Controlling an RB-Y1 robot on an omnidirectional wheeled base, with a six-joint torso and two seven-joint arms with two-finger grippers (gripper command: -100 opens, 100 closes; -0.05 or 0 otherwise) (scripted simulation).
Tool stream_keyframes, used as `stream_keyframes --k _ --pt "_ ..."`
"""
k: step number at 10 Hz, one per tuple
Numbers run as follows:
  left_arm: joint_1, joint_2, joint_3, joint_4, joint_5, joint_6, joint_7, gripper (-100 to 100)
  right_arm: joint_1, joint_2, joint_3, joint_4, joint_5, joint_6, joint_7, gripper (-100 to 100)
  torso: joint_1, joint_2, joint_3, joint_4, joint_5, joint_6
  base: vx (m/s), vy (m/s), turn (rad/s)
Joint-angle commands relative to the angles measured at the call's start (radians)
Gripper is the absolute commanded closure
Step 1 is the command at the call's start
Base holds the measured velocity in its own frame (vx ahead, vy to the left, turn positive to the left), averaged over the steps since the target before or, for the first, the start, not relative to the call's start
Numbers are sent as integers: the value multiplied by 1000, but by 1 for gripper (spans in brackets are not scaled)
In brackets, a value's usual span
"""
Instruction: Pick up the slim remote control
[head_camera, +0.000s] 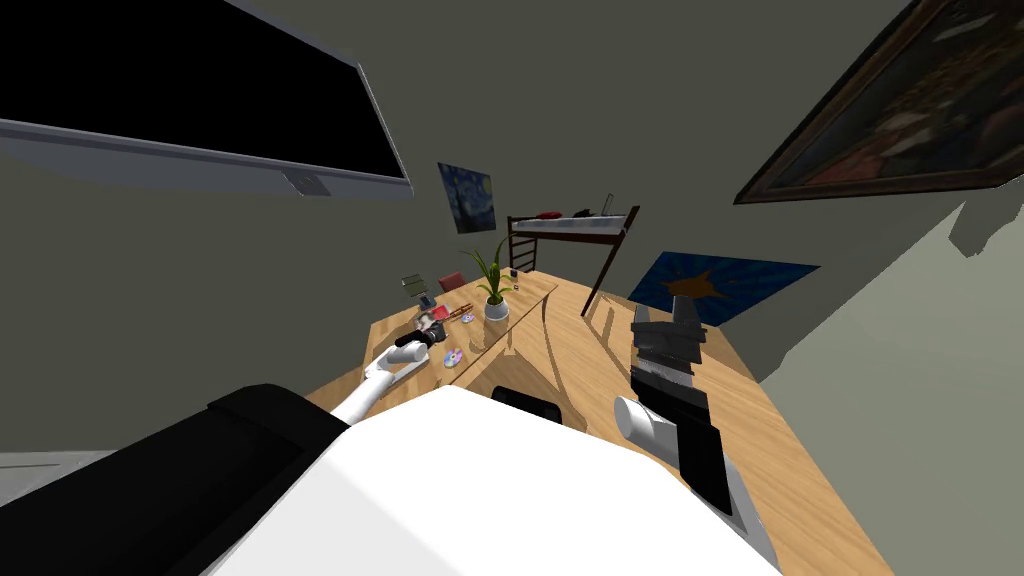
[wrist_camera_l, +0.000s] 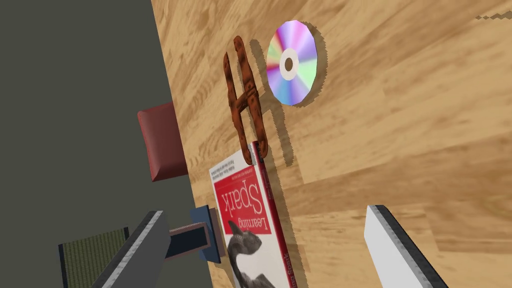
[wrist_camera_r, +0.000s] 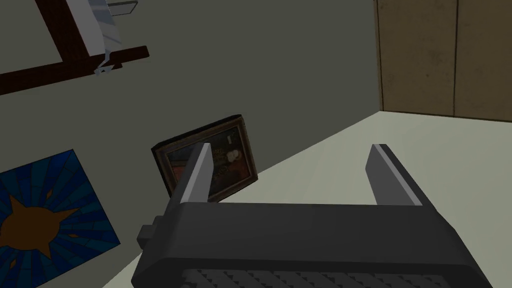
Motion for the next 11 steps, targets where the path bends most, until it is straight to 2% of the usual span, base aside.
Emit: stream_keyframes --k 1,2,3,4,5,6,7,8,9,10,11 --pt "-7 14 -9 31 21 1 -2 -100 0 0 0 0 0 0 0 0 0 0 0 0 0 0 12 0 23" --pt "-1 40 -7 68 61 51 8 -100 0 0 0 0 0 0 0 0 0 1 0 0 0 0 16 0 -210" --pt "-1 40 -7 78 70 51 8 -100 0 0 0 0 0 0 0 0 0 1 1 0 0 1 18 11 -139" --pt "6 65 -5 122 107 92 17 -100 0 0 0 0 0 0 0 0 1 1 1 0 0 0 25 17 -199" --pt "6 65 -5 124 119 98 17 -100 0 0 0 0 0 0 0 0 1 0 0 0 0 1 17 21 -115" --pt "16 89 -4 169 162 134 26 -100 0 0 0 0 0 0 0 0 1 1 1 0 0 0 12 22 -202" --pt "16 89 -4 169 167 144 26 -100 0 0 0 0 0 0 0 0 1 1 1 0 0 0 5 25 -98" --pt "27 112 -4 213 214 174 33 -100 0 0 0 0 0 0 0 0 2 2 1 0 0 0 0 30 -186" --pt "27 112 -4 213 214 189 33 -100 0 0 0 0 0 0 0 0 2 2 1 0 0 0 -1 32 -96" --pt "39 133 -4 256 261 216 40 -100 0 0 0 0 0 0 0 0 2 2 1 1 0 0 -9 32 -175" --pt "39 133 -4 256 261 231 40 -100 0 0 0 0 0 0 0 0 2 3 2 1 0 0 -8 34 -106"
